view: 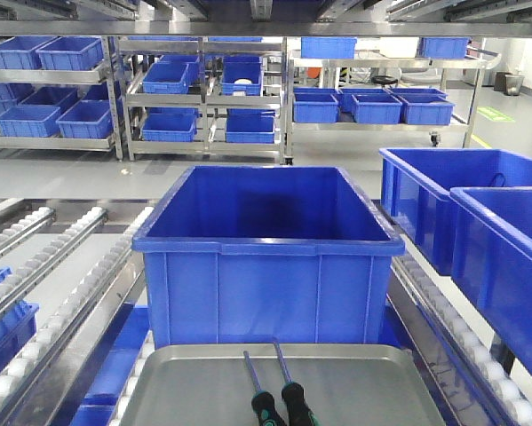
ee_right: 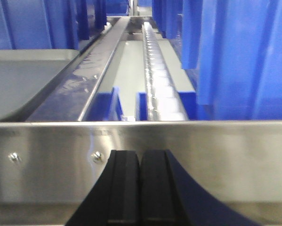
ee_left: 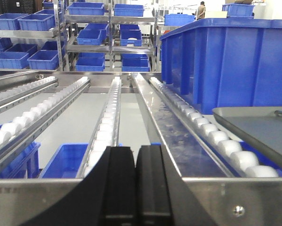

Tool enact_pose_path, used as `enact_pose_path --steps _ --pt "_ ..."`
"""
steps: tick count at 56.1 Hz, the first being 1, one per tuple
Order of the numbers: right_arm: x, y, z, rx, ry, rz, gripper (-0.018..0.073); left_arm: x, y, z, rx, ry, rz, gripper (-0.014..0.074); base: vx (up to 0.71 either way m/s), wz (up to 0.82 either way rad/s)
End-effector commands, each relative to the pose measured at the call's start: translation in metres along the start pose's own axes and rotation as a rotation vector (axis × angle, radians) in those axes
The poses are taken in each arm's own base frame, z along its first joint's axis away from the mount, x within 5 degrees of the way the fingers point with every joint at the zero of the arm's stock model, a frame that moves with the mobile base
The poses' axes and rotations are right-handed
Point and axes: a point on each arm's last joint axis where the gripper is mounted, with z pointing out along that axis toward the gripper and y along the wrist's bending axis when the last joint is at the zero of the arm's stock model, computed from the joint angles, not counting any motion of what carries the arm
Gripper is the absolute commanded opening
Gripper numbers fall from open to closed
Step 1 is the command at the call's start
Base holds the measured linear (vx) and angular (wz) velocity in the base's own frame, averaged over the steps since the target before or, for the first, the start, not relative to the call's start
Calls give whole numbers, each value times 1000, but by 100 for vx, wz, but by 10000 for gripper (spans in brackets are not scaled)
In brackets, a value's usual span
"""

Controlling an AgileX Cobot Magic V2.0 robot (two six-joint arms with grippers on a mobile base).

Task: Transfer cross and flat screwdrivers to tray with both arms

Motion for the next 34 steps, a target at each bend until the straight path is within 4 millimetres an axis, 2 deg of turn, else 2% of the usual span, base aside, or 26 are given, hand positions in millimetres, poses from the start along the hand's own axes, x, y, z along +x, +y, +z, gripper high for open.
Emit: enact_pose_path --steps 1,34 --pt "-9 1 -1 -22 -155 -7 -8 3 0 1 4 -58 -7 -3 0 0" --pt "-9 2 0 -24 -158 -5 -8 3 0 1 4 -59 -7 -3 0 0"
